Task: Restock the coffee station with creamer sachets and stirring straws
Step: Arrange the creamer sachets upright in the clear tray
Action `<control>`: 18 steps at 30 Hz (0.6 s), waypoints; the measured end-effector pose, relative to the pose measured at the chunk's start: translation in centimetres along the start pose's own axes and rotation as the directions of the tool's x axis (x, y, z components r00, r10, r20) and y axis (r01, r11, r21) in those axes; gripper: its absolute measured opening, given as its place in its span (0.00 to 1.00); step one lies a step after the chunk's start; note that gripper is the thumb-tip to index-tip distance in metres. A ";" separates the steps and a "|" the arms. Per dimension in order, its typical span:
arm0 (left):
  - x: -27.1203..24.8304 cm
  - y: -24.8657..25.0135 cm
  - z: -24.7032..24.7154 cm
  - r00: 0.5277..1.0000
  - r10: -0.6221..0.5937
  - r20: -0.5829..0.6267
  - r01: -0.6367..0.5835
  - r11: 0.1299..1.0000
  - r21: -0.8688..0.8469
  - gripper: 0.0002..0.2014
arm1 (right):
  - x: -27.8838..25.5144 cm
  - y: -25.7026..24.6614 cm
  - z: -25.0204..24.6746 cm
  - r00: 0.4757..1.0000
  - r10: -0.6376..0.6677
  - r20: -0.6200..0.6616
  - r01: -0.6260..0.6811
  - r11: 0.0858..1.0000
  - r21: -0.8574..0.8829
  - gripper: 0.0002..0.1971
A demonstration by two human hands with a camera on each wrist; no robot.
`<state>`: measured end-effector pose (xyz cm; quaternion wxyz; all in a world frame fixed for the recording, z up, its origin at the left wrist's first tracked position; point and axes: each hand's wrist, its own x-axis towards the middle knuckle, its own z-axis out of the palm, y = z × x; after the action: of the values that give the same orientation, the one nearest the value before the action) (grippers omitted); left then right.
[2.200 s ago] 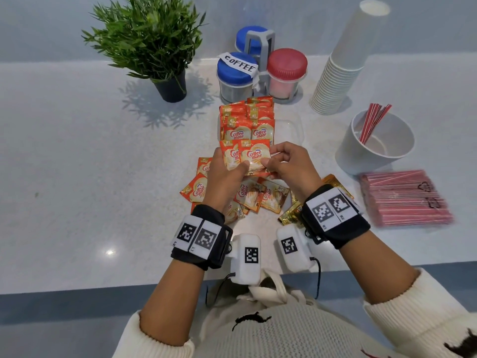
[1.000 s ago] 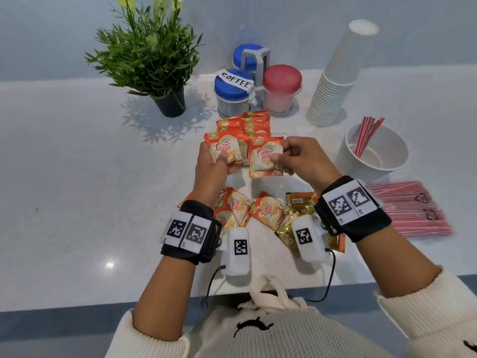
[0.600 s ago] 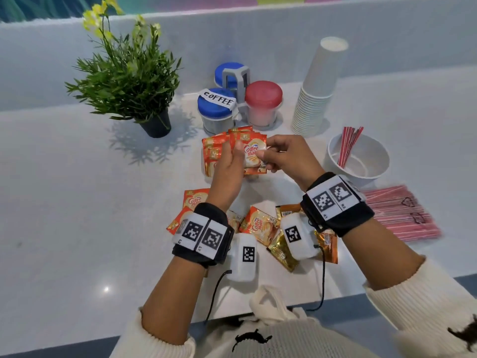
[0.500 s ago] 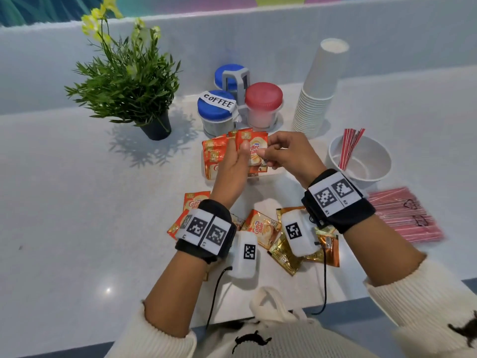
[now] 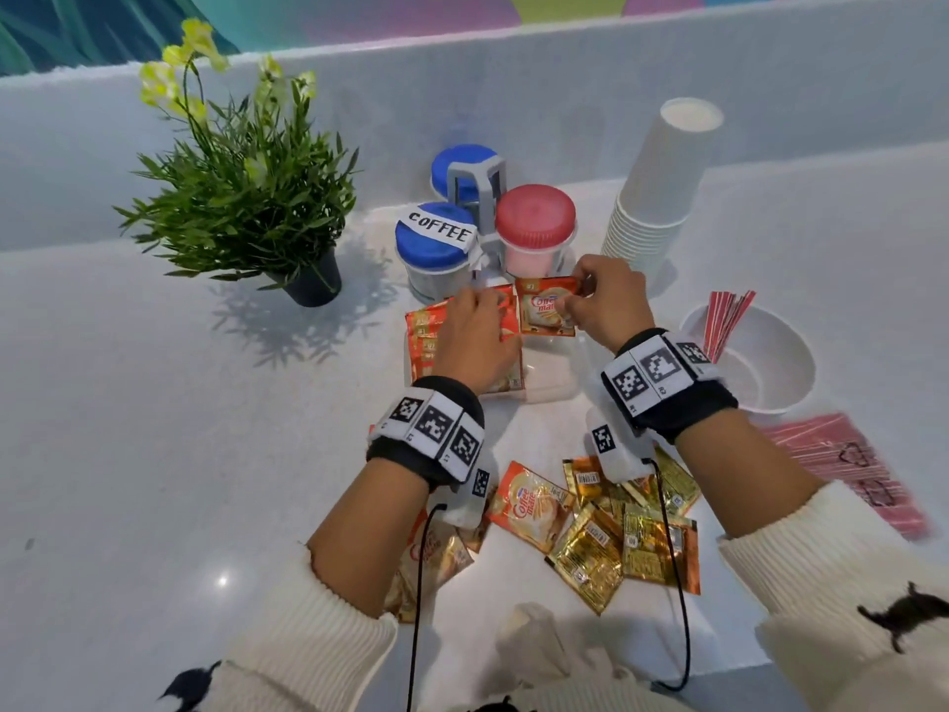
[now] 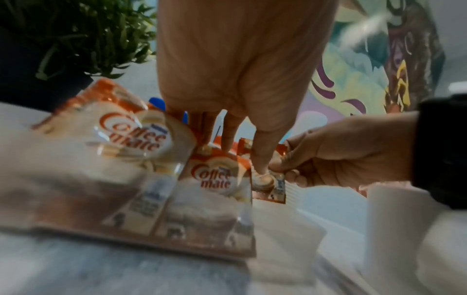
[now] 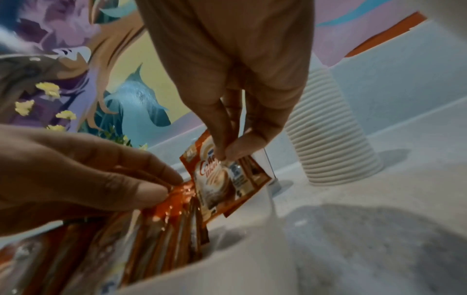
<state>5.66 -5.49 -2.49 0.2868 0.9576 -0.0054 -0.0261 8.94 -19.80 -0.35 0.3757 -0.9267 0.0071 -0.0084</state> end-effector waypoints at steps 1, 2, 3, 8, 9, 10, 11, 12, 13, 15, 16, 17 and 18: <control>0.1 0.0 0.4 1.000 0.001 0.006 -0.002 0.998 0.056 0.27 | 0.3 0.2 0.5 1.000 0.005 0.016 -0.005 1.000 -0.023 0.06; 0.1 0.0 0.9 1.000 0.003 0.005 -0.003 0.994 0.109 0.29 | 0.6 0.4 0.9 0.999 0.011 0.032 -0.009 0.999 -0.046 0.07; 0.1 -0.1 1.3 1.000 0.007 0.001 -0.007 0.988 0.155 0.32 | 0.8 0.6 1.3 0.999 0.012 0.043 -0.009 0.998 -0.063 0.08; 0.2 -0.5 2.4 1.000 0.024 -0.020 -0.020 0.978 0.206 0.38 | 1.7 1.2 2.2 0.996 0.007 0.090 0.000 0.996 -0.086 0.05; 0.3 -0.6 2.4 0.999 0.029 -0.021 -0.024 0.978 0.206 0.38 | 1.8 1.4 2.2 0.993 0.008 0.118 0.003 0.996 -0.090 0.05; 0.3 -0.7 2.3 0.999 0.036 -0.020 -0.031 0.978 0.205 0.38 | 1.9 1.7 2.2 0.989 0.010 0.150 0.006 0.995 -0.103 0.09; 0.3 -0.9 2.3 0.999 0.044 -0.017 -0.039 0.979 0.201 0.37 | 1.9 1.8 2.2 0.985 0.016 0.174 0.006 0.992 -0.123 0.13; 0.3 -1.0 2.3 0.999 0.050 -0.012 -0.047 0.979 0.197 0.36 | 2.0 2.0 2.1 0.982 0.022 0.189 0.004 0.991 -0.135 0.15; 0.2 -1.0 2.3 0.999 0.054 -0.003 -0.052 0.979 0.196 0.36 | 2.0 2.0 2.1 0.979 0.028 0.201 0.001 0.989 -0.146 0.15; 0.0 -1.2 2.3 0.998 0.055 0.021 -0.058 0.978 0.199 0.34 | 2.1 2.1 2.1 0.971 0.046 0.233 -0.004 0.984 -0.177 0.17; -0.1 -1.3 2.2 0.998 0.057 0.028 -0.061 0.978 0.199 0.34 | 2.2 2.2 2.2 0.968 0.051 0.245 -0.005 0.982 -0.186 0.19; -0.2 -1.4 2.2 0.998 0.060 0.033 -0.066 0.978 0.196 0.33 | 2.2 2.1 2.2 0.966 0.059 0.251 -0.008 0.980 -0.199 0.21; -0.2 -1.4 2.2 0.997 0.063 0.036 -0.069 0.979 0.192 0.33 | 2.2 2.0 2.3 0.965 0.062 0.255 -0.007 0.978 -0.211 0.21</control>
<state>5.32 -5.49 -5.08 0.1932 0.9797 -0.0439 -0.0303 11.21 -19.70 -3.38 0.2746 -0.9537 -0.0253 0.1204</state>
